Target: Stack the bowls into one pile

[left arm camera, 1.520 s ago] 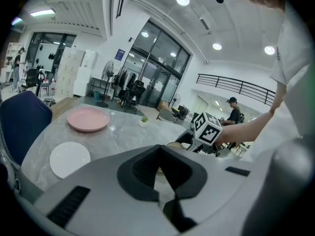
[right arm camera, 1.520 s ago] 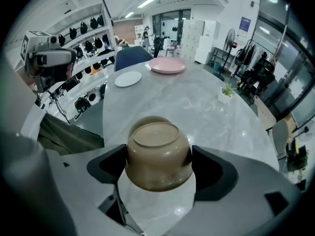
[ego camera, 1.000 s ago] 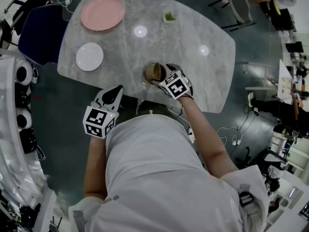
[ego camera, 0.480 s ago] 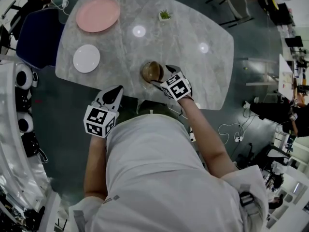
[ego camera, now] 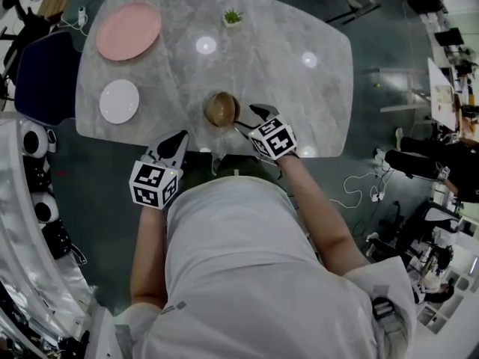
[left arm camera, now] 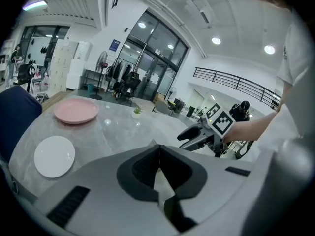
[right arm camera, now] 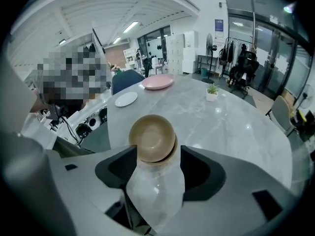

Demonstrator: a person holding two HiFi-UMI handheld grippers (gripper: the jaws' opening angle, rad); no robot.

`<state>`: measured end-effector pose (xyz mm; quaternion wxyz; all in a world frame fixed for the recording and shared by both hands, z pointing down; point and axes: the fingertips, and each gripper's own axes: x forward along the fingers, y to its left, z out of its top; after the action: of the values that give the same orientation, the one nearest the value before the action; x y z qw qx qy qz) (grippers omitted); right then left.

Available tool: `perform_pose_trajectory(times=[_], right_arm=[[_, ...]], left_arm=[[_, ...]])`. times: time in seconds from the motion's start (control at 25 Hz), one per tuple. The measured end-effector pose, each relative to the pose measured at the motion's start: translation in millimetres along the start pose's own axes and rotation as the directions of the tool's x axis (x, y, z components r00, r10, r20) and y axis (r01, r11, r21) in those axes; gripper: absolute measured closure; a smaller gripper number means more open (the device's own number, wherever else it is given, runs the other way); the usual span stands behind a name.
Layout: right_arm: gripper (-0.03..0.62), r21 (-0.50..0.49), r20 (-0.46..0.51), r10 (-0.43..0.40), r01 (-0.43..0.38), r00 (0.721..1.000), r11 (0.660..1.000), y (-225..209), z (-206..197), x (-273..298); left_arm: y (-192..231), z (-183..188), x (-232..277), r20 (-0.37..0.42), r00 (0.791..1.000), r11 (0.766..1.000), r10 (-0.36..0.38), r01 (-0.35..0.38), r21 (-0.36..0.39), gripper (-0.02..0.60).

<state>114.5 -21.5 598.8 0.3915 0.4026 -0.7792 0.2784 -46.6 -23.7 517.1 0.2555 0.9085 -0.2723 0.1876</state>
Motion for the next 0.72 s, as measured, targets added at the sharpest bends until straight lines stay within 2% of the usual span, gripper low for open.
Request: perform_pose_trajectory(times=[0.28, 0.72], right_arm=[[0.345, 0.075, 0.025, -0.032, 0.03, 0.999, 0.997, -8.8, -22.3, -17.2], [0.356, 0.228, 0.049, -0.106, 0.092, 0.993, 0.969, -21.5, -66.0, -48.1]], left_arm=[[1.9, -5.1, 29.5, -0.046, 0.999, 1.0, -0.013, 0.012, -0.015, 0.581], [2.6, -18.0, 77.3, -0.149, 0.988, 0.999, -0.032, 0.031, -0.01, 0.581]])
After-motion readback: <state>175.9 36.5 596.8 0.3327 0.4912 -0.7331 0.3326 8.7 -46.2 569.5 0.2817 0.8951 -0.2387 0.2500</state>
